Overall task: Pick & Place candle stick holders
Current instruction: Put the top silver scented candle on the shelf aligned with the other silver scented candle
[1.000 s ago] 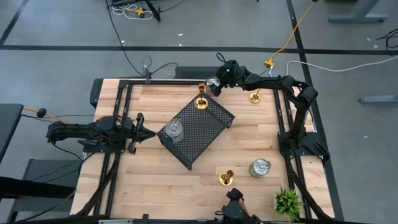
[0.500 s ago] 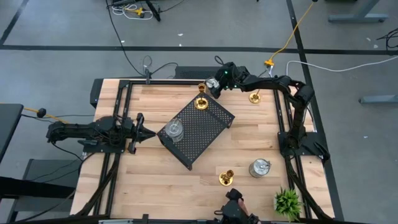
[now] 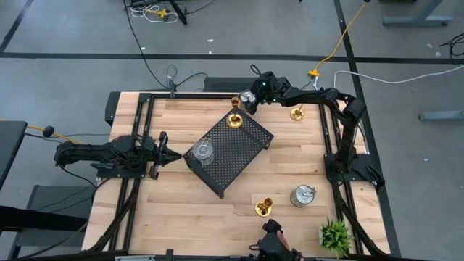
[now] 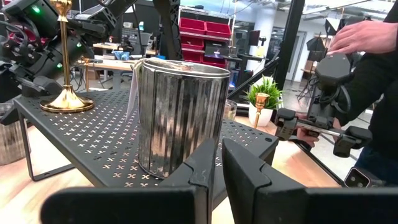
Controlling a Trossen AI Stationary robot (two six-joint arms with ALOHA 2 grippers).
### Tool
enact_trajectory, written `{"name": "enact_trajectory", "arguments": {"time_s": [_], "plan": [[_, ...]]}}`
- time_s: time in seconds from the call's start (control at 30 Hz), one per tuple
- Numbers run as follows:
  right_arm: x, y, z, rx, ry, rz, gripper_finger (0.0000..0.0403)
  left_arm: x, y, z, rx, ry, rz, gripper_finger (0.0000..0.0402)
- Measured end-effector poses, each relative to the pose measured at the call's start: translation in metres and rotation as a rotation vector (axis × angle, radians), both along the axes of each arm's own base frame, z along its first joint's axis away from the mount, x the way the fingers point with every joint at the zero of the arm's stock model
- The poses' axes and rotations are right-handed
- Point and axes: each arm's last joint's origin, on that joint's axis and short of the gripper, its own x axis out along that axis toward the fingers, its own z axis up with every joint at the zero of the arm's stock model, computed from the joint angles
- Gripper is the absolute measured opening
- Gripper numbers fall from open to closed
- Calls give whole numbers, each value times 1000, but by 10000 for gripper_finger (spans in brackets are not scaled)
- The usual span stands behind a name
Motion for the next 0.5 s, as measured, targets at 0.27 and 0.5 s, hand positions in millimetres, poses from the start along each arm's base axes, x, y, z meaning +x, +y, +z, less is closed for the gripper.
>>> {"name": "enact_trajectory", "arguments": {"time_s": [0.27, 0.5], "plan": [[1, -1, -2, -1, -6, 8, 400, 0, 0, 0, 0, 0, 0, 39], [1, -1, -2, 1, -5, 9, 396, 0, 0, 0, 0, 0, 0, 39]]}}
